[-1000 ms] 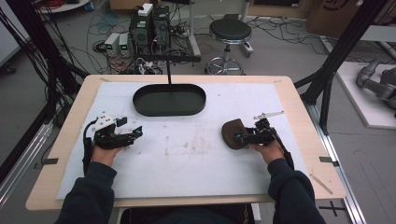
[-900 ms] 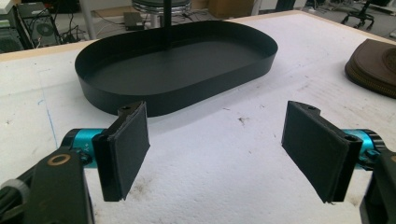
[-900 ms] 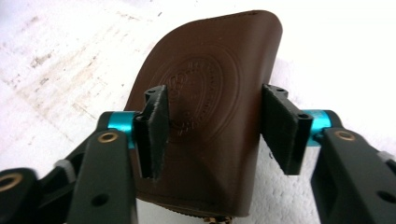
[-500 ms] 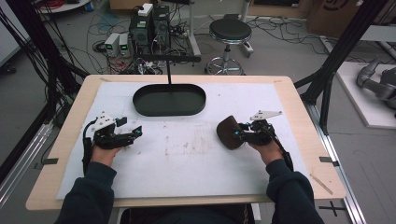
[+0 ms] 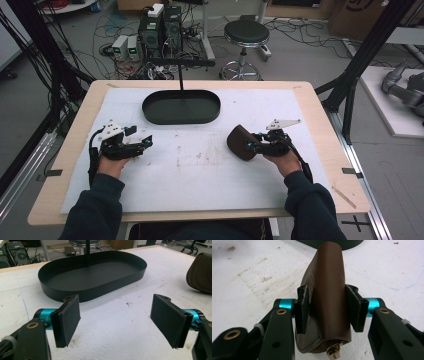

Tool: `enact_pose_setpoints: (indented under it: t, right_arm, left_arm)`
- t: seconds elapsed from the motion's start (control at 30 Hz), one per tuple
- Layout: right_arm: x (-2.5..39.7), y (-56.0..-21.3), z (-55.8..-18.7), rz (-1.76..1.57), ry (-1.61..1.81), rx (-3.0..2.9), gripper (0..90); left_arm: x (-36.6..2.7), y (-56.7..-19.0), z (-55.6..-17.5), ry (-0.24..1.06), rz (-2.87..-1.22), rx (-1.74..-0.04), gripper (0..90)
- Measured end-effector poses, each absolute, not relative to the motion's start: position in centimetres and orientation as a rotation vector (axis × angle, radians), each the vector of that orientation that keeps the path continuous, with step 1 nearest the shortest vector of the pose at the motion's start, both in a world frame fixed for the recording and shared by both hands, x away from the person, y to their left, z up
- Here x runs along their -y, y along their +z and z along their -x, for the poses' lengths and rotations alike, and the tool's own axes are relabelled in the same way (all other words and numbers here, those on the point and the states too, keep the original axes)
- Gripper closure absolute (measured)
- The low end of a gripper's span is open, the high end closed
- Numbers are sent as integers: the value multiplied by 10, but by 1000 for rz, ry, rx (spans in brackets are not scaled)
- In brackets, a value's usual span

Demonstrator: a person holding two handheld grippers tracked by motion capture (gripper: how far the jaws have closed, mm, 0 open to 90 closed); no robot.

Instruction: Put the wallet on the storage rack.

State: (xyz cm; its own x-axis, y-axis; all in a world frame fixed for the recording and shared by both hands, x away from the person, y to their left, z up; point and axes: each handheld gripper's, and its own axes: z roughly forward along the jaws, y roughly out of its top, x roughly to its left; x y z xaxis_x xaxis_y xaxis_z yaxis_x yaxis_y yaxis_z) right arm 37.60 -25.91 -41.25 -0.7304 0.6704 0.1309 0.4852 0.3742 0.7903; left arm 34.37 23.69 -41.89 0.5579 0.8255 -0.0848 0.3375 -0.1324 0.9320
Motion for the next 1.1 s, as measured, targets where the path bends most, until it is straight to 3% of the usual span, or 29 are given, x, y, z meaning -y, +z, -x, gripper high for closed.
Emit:
enact_pose_setpoints:
  t: [0.2, 0.37, 0.53, 0.77, 1.1]
  right_arm:
    - [257, -411, -374, -988, 1280, -2421, 623]
    - [242, -418, -375, -924, 1261, -2501, 562]
    - [233, -416, -376, -897, 1254, -2517, 651]
    - [232, -411, -379, -892, 1277, -2495, 656]
    - [211, -381, -416, -925, 1399, -2388, 652]
  left_arm:
    - [-237, -419, -344, 570, -1712, -979, 236]
    - [-237, -419, -344, 574, -1714, -977, 236]
    - [-238, -419, -344, 576, -1711, -979, 236]
    - [-242, -418, -344, 614, -1696, -974, 236]
    - [-254, -415, -343, 665, -1662, -960, 196]
